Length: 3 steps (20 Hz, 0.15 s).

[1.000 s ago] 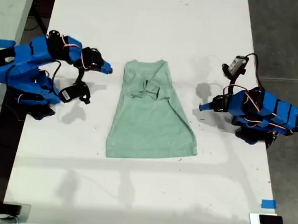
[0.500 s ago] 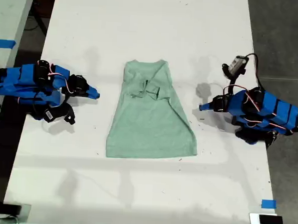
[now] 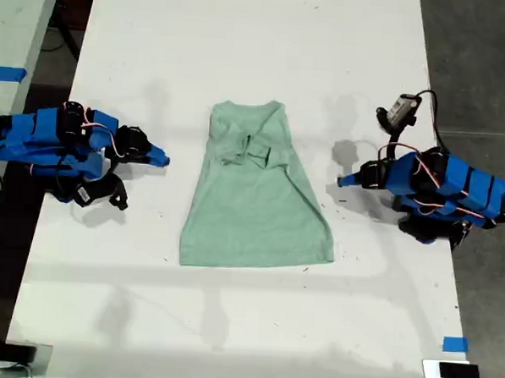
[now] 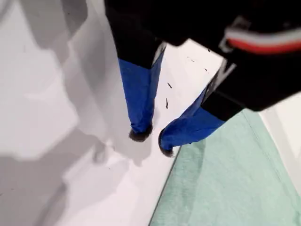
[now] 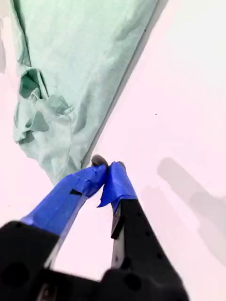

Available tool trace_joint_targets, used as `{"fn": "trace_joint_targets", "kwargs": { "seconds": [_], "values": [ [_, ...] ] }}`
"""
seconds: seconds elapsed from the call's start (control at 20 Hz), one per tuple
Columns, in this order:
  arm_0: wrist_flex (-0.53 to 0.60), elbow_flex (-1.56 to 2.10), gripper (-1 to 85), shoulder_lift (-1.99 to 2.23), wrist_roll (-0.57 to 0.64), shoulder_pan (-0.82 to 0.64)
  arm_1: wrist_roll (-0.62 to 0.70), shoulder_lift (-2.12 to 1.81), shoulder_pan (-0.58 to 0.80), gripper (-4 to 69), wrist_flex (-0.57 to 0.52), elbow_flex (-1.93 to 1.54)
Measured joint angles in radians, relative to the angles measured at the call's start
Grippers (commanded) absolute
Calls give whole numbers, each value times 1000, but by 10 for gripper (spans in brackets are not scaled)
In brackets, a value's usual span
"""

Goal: Fold t shirt

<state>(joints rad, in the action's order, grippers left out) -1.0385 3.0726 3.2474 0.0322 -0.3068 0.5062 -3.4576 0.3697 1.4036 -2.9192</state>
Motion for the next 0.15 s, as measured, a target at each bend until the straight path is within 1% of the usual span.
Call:
{"fn": "trace_joint_targets", "kwargs": {
  "seconds": [0.15],
  "values": [
    [0, 64, 0, 81, -2, 0, 0, 0, 0, 73, 0, 0]
  ]
}}
